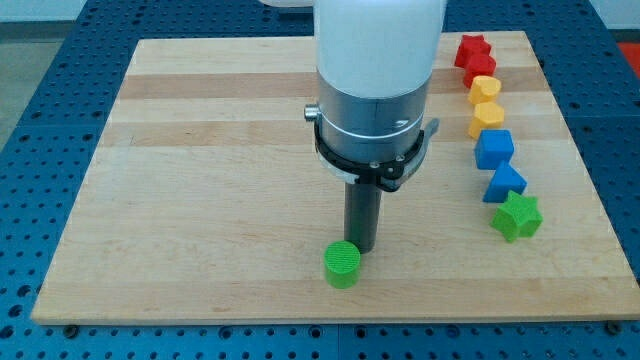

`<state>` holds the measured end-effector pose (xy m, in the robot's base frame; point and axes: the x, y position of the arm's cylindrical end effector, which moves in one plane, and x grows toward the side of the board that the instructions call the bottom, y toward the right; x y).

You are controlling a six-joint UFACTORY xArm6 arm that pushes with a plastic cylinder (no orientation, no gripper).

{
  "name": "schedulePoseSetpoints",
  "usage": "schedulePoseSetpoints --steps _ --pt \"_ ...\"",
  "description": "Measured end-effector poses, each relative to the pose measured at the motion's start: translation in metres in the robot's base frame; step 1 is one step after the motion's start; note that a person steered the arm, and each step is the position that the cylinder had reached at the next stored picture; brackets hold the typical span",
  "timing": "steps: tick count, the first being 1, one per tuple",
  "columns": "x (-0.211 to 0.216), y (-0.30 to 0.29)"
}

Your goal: Point at the green star

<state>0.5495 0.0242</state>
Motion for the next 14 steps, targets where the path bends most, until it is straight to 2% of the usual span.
schedulePoseSetpoints --steps 2,3,6,7,8,10,13,14 --pt "-0.013 0.004" --pt "-0.043 0.047" --pt "-0.007 0.071" --pt "0.030 0.089" --pt "0.039 0.094" --pt "0.047 0.141" --pt "0.047 0.148" --pt "0.032 0.168"
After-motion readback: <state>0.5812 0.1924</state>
